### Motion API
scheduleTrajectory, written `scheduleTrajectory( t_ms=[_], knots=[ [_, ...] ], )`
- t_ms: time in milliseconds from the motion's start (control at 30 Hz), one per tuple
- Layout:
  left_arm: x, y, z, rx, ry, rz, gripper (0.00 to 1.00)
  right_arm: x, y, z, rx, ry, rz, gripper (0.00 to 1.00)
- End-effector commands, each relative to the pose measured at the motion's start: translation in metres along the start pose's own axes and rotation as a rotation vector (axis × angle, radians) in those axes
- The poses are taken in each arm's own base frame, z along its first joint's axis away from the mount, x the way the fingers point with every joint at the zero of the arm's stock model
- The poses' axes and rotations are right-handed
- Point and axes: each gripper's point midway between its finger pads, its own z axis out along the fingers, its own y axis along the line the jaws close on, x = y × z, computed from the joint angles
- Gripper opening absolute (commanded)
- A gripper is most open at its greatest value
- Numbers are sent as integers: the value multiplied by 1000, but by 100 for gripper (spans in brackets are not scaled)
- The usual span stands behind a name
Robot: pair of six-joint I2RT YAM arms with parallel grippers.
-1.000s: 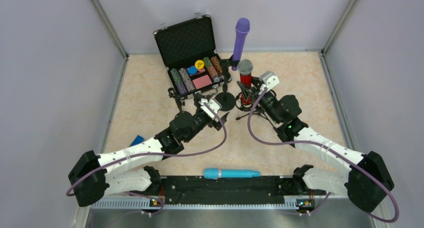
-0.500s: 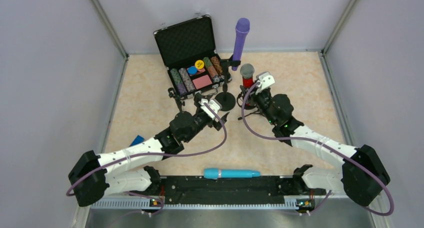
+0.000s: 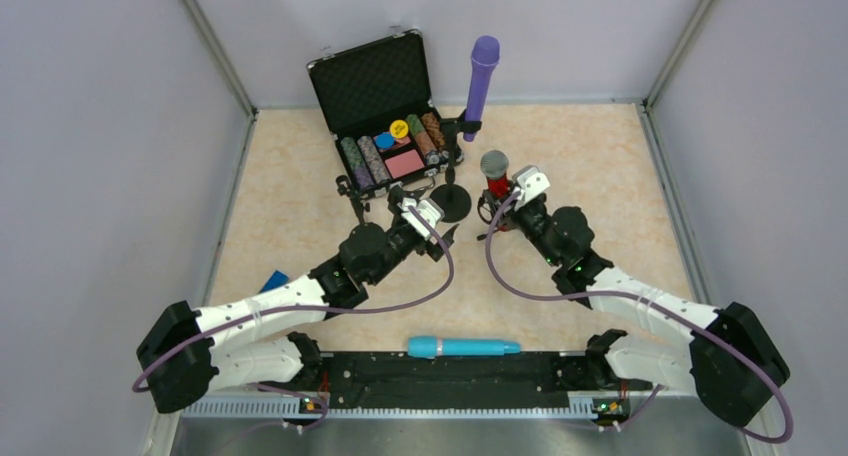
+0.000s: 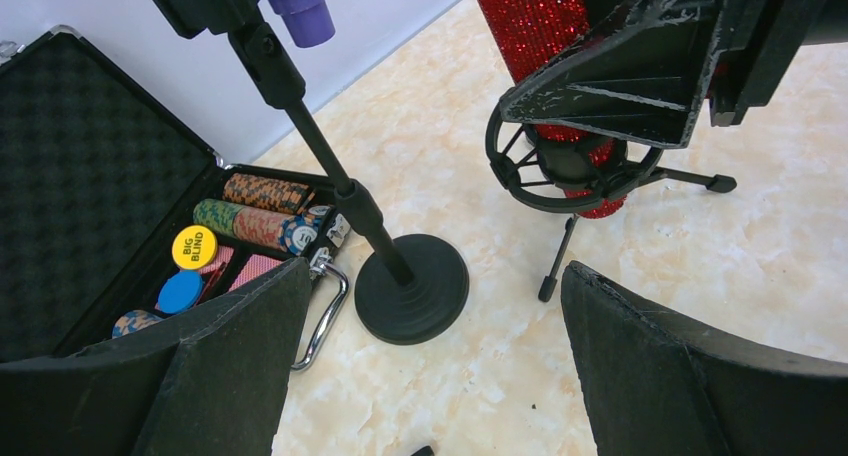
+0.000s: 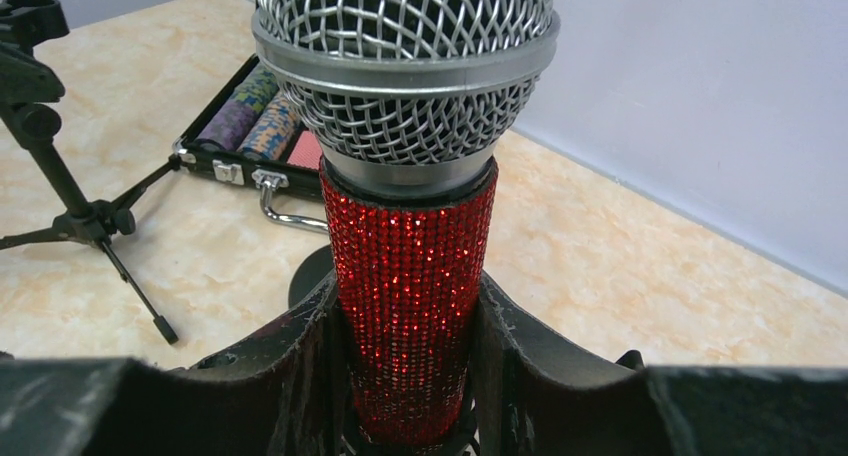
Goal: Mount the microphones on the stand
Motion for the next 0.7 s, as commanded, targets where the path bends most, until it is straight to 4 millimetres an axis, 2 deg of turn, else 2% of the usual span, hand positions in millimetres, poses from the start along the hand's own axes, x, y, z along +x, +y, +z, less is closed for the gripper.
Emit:
scheduleTrajectory(
  t_ms=[0, 67, 167, 200, 233, 333, 400, 500, 667],
  knots=[
    [-14, -1, 4, 7, -33, 0, 99, 12, 2, -8, -25, 20, -34, 0],
    [-14, -1, 4, 8, -33, 0, 99, 11, 2, -9, -24, 16, -32, 0],
    [-13, -1, 4, 8, -30, 1, 99, 5, 2, -9, -25, 4, -24, 7],
    [-14, -1, 4, 7, -32, 0, 99, 3, 2, -9, -24, 1, -21, 14],
    [-14, -1, 4, 9, -32, 0, 99, 1, 1, -9, -22, -4, -15, 29],
    [-14, -1, 4, 7, -33, 0, 99, -6, 0, -11, -14, -21, 0, 61],
    [-15, -1, 4, 7, -35, 0, 99, -10, -1, -13, -13, -31, 10, 76],
    [-15, -1, 4, 10, -37, 0, 99, -19, -1, -17, -13, -50, 33, 87],
    [-15, -5, 4, 30, -36, 3, 99, -38, -4, -29, -6, -92, 79, 94]
  ],
)
